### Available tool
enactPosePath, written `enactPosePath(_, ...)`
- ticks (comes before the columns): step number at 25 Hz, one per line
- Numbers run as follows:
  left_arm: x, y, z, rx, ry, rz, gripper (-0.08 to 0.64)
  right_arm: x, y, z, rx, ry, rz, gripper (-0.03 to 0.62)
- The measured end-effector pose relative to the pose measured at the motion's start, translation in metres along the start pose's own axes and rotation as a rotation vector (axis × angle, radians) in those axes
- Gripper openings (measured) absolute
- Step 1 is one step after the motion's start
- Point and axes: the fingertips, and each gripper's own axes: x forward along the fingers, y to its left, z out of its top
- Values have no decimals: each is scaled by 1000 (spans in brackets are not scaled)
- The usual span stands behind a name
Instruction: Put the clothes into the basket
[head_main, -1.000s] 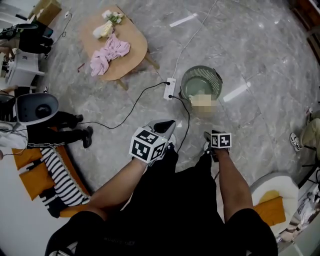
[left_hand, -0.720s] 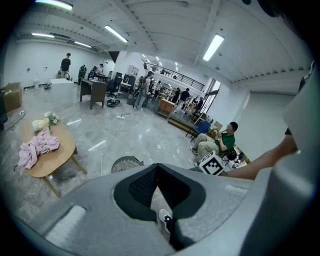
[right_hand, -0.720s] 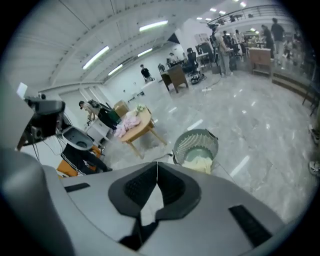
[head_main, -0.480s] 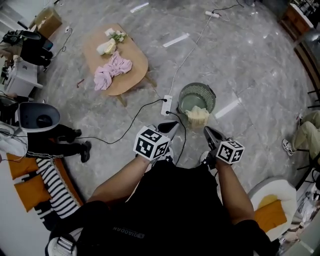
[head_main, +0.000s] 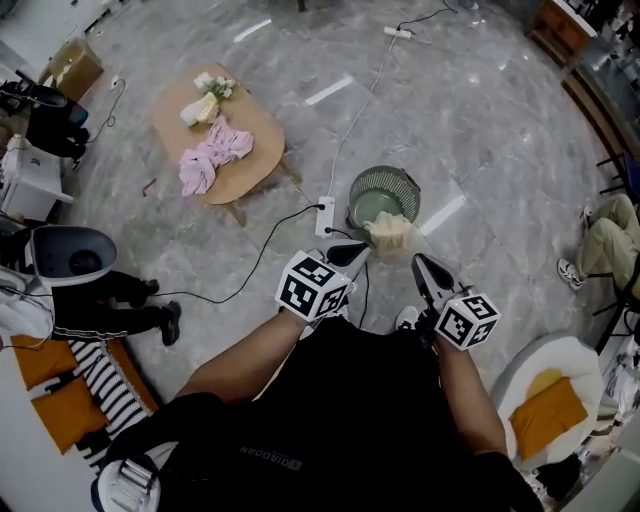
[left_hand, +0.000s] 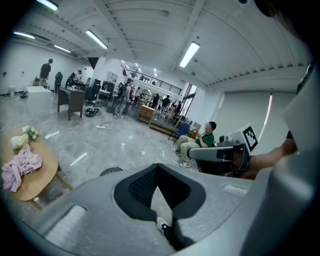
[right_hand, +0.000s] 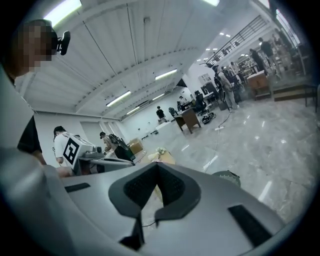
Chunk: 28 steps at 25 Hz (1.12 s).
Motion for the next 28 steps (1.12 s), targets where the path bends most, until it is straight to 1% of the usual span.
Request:
enactPosePath(6, -6, -18, 4, 3, -32, 23, 2, -27, -1, 14, -71, -21, -34, 15)
enactPosePath(10, -7, -36, 1, -8, -55, 51, 2, -48, -4, 15, -78, -15, -11, 15)
enactPosePath(16, -1, -74, -3, -25, -86, 91, 2, -91, -7, 7, -95, 19, 36, 15)
enactPosePath(21, -1, -105, -7, -33, -107, 117, 2, -123, -8, -5, -134, 50, 61, 15)
enactPosePath(25, 1, -128, -19, -87, -113, 120, 2, -143, -13, -19, -146, 64, 74, 15)
enactPosePath(28, 2, -141, -27, -92, -110, 138, 1, -154, -15, -29, -149, 75, 86, 15)
